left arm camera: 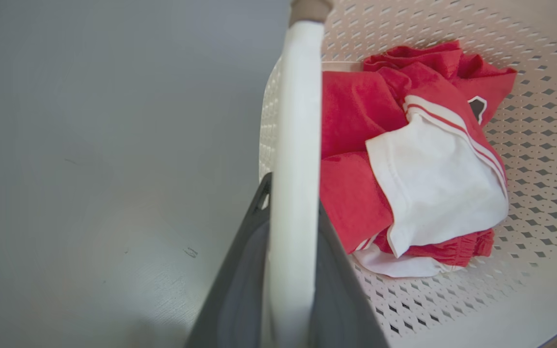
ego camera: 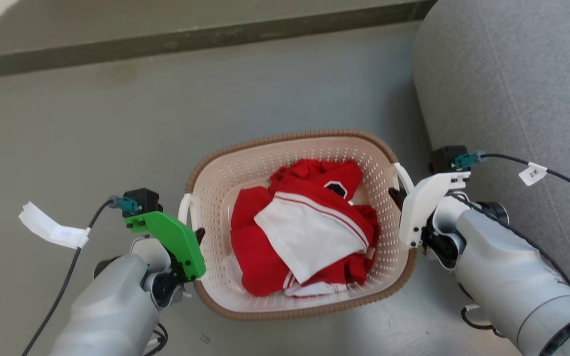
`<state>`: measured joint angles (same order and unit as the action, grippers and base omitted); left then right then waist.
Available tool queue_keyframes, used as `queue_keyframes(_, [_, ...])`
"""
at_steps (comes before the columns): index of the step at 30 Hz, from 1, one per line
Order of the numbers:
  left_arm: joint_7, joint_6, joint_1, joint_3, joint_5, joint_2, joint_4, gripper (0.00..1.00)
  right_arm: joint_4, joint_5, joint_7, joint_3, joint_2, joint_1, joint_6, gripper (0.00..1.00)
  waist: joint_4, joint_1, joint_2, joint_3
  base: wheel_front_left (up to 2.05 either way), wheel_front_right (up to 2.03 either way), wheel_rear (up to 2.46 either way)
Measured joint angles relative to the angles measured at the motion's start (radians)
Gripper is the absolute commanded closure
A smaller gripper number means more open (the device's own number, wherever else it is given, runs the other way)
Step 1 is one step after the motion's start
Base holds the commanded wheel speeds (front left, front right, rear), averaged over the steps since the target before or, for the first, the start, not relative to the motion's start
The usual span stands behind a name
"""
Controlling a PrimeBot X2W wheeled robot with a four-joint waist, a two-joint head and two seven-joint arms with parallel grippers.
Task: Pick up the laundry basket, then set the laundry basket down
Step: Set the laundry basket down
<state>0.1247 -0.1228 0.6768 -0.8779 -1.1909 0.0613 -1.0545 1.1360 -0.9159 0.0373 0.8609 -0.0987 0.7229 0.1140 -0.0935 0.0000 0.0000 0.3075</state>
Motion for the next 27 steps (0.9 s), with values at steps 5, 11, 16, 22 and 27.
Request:
queue_keyframes(5, [-0.035,0.000,0.023,-0.001,0.011,0.017,0.018,1.00,-0.002,0.002,-0.043,-0.002,-0.002,0.022,0.000,1.00,0.002,0.0000,0.0000,0.063,0.00,0.00,0.00])
queue_keyframes(11, [-0.068,0.000,0.045,-0.001,0.016,0.029,0.028,1.00,0.001,0.002,-0.078,-0.010,0.006,0.044,0.000,1.00,0.002,0.0001,0.0000,0.138,0.00,0.00,0.00])
queue_keyframes(16, [-0.093,0.000,0.063,-0.003,0.026,0.034,0.039,1.00,0.012,0.001,-0.102,-0.019,0.010,0.064,0.000,1.00,0.000,0.0001,0.0000,0.198,0.00,0.00,0.00])
queue_keyframes(22, [-0.132,0.000,0.083,-0.007,0.034,0.050,0.059,1.00,0.028,0.001,-0.135,-0.026,0.020,0.084,0.003,1.00,-0.005,0.0001,0.0000,0.266,0.00,0.00,0.00])
queue_keyframes(27, [-0.153,0.000,0.084,-0.015,0.034,0.052,0.066,1.00,0.043,-0.001,-0.158,-0.036,0.025,0.091,0.009,1.00,-0.009,0.0001,0.0000,0.314,0.00,0.00,0.00])
